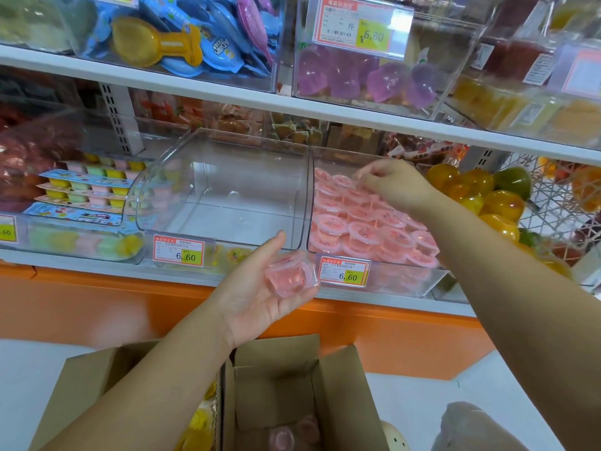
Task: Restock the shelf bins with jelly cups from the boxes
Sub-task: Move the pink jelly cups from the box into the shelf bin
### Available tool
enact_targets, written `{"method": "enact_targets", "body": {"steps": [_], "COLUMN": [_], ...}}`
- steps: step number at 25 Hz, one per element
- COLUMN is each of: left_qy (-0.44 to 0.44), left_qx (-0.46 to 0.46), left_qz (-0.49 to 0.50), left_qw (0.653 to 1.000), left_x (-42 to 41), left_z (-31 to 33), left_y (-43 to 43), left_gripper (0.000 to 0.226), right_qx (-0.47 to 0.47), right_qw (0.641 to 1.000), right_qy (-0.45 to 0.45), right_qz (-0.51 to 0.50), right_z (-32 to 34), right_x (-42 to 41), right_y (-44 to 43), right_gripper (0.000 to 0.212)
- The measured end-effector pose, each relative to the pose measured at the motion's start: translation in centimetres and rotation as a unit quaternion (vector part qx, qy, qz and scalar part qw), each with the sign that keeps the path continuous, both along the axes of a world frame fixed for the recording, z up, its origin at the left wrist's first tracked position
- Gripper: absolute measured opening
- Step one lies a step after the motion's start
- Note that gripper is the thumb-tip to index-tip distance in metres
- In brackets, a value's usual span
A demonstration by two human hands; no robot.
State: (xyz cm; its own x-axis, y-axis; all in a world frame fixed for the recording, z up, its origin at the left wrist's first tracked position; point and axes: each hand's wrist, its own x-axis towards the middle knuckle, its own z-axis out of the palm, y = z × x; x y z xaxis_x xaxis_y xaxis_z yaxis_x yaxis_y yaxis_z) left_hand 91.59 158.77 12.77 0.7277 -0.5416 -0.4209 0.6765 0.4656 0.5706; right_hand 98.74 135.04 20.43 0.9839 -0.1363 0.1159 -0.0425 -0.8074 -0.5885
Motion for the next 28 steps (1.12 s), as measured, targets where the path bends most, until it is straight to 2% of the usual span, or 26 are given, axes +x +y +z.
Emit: {"method": "enact_targets", "body": {"steps": [2, 4, 7, 9, 12, 15, 17, 19, 20, 22, 25, 28], "left_qy": [-0.035, -0.089, -0.134, -0.155, -0.152, -0.134, -0.076, -0.036, -0.037, -0.052, -0.070, -0.080], "left_qx": [0.028, 0.071, 0.108, 0.117, 0.123, 0.137, 0.128, 0.112, 0.107, 0.101, 0.096, 0.040], "left_qz": [-0.007, 0.002, 0.033, 0.041, 0.051, 0.066, 0.104, 0.148, 0.165, 0.188, 0.185, 0.176], "left_qw": [0.999, 0.993, 0.984, 0.980, 0.979, 0.979, 0.983, 0.982, 0.980, 0.975, 0.975, 0.980], "left_x": [0.2, 0.4, 0.4, 0.4, 0.4, 0.3, 0.4, 0.6, 0.8, 1.0, 0.8, 1.1], "left_z": [0.3, 0.3, 0.3, 0.2, 0.3, -0.2, -0.4, -0.3, -0.2, 0.0, 0.3, 0.2], "left_y": [-0.3, -0.7, -1.6, -2.1, -2.6, -3.0, -3.6, -3.8, -3.9, -3.9, -3.9, -3.4], "left_gripper": [0.051, 0.067, 0.088, 0.081, 0.070, 0.067, 0.067, 0.063, 0.063, 0.060, 0.048, 0.051], "right_qx": [0.007, -0.008, 0.002, 0.085, 0.245, 0.311, 0.310, 0.284, 0.271, 0.252, 0.259, 0.320], "right_qw": [0.997, 0.984, 0.971, 0.973, 0.950, 0.925, 0.932, 0.952, 0.958, 0.960, 0.955, 0.946], "right_qy": [0.037, 0.124, 0.196, 0.192, 0.186, 0.214, 0.181, 0.108, 0.090, 0.113, 0.133, 0.051], "right_qz": [0.068, 0.128, 0.134, 0.097, 0.056, 0.047, 0.038, 0.032, 0.035, 0.047, 0.059, 0.025], "right_z": [0.6, 1.2, 0.2, -1.0, -1.6, -1.6, -2.2, -2.6, -2.7, -2.8, -3.0, -1.7], "right_x": [-2.3, -4.4, -5.8, -6.0, -6.3, -7.1, -7.5, -7.9, -8.0, -8.0, -8.0, -7.3], "right_y": [1.4, 3.4, 5.6, 6.0, 5.0, 5.1, 6.3, 7.3, 7.4, 7.3, 7.3, 5.3], "right_gripper": [0.025, 0.032, 0.038, 0.031, 0.004, 0.010, 0.017, 0.009, 0.016, 0.026, 0.015, 0.003]}}
